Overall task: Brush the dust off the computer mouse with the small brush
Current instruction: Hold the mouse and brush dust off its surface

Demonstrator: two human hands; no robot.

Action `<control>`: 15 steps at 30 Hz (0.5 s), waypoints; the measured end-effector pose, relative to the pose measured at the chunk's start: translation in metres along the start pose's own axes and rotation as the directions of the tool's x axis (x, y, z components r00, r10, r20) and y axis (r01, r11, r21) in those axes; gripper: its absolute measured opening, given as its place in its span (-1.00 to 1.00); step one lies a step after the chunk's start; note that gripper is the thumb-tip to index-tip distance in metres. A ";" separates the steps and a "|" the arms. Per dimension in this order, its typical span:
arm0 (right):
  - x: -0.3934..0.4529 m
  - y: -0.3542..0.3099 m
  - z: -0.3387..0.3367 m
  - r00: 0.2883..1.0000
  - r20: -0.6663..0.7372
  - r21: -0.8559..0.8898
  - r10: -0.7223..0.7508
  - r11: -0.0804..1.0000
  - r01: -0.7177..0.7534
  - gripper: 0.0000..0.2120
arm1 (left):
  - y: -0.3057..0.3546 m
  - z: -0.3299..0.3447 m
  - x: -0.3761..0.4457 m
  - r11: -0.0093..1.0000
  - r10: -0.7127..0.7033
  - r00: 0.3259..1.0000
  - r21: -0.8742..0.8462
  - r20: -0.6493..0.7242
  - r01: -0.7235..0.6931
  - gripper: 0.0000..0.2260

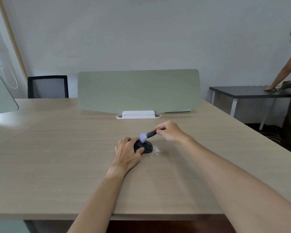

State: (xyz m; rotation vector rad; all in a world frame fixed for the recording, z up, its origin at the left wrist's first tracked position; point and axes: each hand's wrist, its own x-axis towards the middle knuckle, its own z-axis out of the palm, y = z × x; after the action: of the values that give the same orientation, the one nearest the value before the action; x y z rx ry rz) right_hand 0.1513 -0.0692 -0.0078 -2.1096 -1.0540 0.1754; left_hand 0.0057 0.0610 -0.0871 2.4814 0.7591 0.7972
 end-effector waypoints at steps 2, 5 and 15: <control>-0.003 0.003 0.003 0.999 0.048 -0.058 0.003 0.998 -0.001 -0.74 | -0.001 -0.003 0.001 0.999 -0.008 1.000 -0.034 0.028 0.009 -0.66; -0.006 0.008 0.002 0.998 0.007 -0.193 0.064 0.979 -0.062 -0.74 | -0.003 -0.010 0.005 0.996 0.009 0.997 -0.087 0.079 -0.002 -0.63; -0.007 0.004 0.001 0.999 0.042 -0.008 0.013 1.000 -0.013 -0.75 | -0.008 -0.029 0.010 0.988 0.131 0.968 -0.107 0.213 -0.110 -0.64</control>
State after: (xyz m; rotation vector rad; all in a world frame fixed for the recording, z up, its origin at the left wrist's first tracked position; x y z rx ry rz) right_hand 0.1488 -0.0755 -0.0131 -2.1284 -1.0677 0.2229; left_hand -0.0090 0.0794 -0.0655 2.4954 0.4847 0.5717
